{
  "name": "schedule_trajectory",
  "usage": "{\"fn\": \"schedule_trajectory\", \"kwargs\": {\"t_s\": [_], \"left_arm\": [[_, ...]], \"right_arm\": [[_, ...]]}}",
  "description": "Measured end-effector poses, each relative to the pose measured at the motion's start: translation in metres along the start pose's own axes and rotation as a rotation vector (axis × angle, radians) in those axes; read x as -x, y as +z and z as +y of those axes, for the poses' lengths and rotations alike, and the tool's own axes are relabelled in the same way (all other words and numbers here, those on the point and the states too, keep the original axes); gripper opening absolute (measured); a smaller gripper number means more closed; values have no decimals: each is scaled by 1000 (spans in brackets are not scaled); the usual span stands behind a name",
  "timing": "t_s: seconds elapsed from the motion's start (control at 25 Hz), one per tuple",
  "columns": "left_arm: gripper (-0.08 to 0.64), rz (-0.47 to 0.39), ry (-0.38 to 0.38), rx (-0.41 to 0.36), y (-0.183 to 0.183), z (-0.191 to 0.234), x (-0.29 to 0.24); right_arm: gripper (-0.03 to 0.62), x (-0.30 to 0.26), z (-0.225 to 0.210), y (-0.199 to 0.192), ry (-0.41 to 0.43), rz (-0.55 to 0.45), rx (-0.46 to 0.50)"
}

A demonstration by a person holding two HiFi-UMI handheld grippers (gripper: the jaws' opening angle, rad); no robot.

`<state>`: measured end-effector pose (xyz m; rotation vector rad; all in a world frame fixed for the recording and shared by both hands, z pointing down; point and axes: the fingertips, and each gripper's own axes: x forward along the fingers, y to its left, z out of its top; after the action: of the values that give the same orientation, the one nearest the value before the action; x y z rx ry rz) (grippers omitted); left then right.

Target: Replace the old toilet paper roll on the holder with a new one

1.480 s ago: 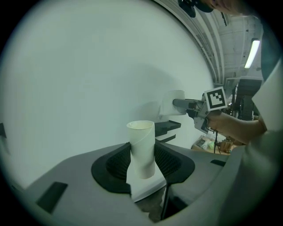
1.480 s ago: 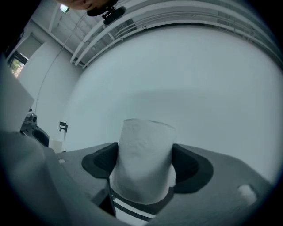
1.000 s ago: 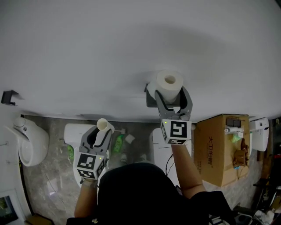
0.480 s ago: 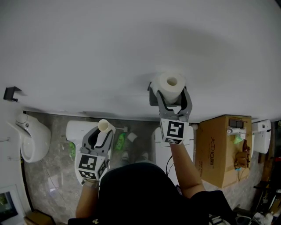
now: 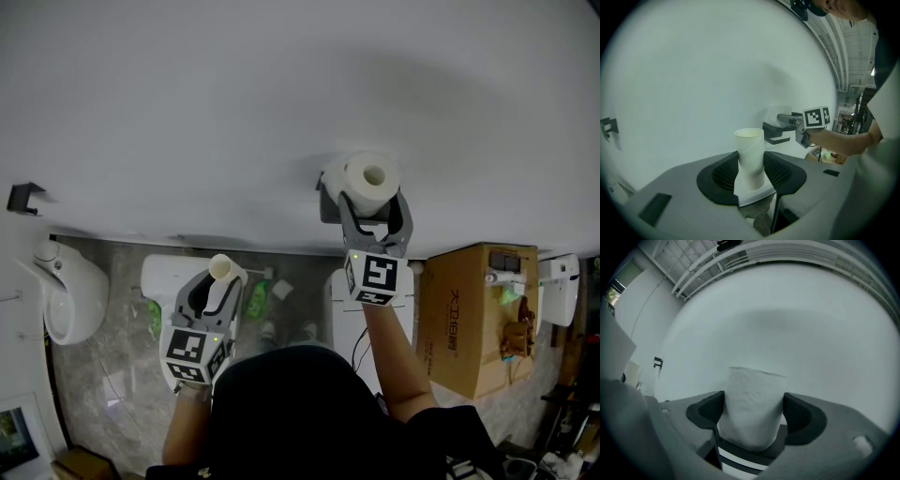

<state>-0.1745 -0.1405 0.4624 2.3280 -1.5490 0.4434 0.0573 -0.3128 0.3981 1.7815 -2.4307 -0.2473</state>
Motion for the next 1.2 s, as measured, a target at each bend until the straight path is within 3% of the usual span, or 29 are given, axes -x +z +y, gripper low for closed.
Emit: {"fn": "schedule_trajectory", "kwargs": {"t_s": [0.32, 0.8, 1.2], "left_arm": [[183, 2, -13, 3, -3, -2, -3], [183, -39, -102, -39, 18, -21, -20], [183, -64, -239, -96, 38, -66, -48]], "right_arm": [[433, 5, 0, 0, 43, 21, -46], [425, 52, -24, 41, 102, -15, -181], [219, 124, -63, 46, 39, -19, -163]]}}
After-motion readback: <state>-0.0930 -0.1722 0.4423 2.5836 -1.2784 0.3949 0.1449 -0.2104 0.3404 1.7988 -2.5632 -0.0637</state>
